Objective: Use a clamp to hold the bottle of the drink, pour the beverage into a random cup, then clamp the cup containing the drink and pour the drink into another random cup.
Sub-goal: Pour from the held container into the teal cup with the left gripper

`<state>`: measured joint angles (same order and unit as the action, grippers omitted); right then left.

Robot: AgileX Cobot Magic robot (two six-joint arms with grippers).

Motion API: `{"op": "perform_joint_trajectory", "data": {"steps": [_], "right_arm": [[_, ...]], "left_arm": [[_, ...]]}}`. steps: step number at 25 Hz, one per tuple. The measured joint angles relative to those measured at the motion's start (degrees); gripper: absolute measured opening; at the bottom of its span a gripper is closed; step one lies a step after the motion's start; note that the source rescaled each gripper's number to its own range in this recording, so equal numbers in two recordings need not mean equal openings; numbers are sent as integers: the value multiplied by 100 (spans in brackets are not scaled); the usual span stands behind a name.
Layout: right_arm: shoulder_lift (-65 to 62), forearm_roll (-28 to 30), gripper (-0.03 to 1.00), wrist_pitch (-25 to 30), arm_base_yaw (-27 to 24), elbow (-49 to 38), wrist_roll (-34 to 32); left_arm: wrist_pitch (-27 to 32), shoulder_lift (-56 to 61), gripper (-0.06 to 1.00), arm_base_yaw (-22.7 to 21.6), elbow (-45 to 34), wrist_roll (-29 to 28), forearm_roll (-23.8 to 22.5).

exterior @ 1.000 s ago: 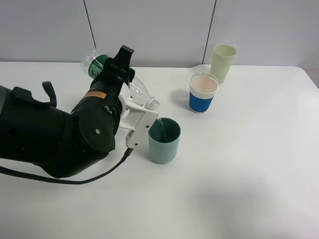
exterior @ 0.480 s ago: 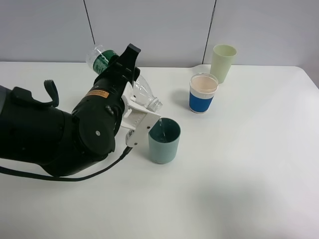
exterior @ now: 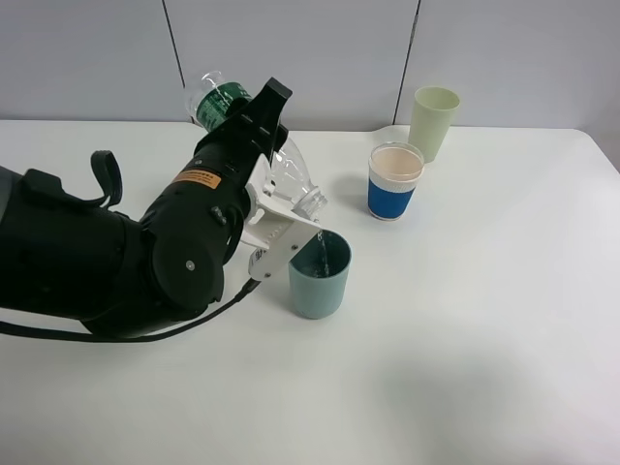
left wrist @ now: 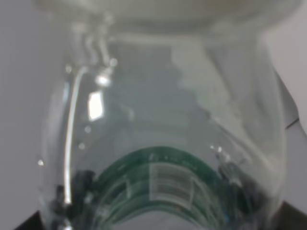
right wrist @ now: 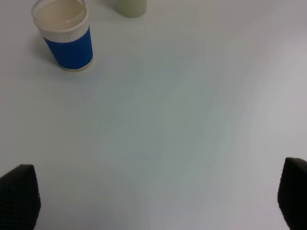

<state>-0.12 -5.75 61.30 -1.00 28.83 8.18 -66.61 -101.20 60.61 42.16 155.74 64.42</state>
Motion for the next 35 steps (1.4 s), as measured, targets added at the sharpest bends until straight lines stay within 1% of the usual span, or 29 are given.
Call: {"op": "perform_joint_trajectory", "data": {"steps": [13, 21, 30, 33, 35], "right_arm": [[0, 0, 100, 0, 0, 0, 0], [0, 0, 100, 0, 0, 0, 0], [0, 0, 100, 0, 0, 0, -5], [0, 0, 100, 0, 0, 0, -5], [0, 0, 100, 0, 0, 0, -5]], "left_arm": [[0, 0, 5, 0, 0, 48, -508], [0, 0, 5, 0, 0, 345, -733], [15, 0, 5, 0, 0, 394, -791], [110, 0, 5, 0, 0, 226, -791], [234, 0, 5, 0, 0, -149, -791]]}}
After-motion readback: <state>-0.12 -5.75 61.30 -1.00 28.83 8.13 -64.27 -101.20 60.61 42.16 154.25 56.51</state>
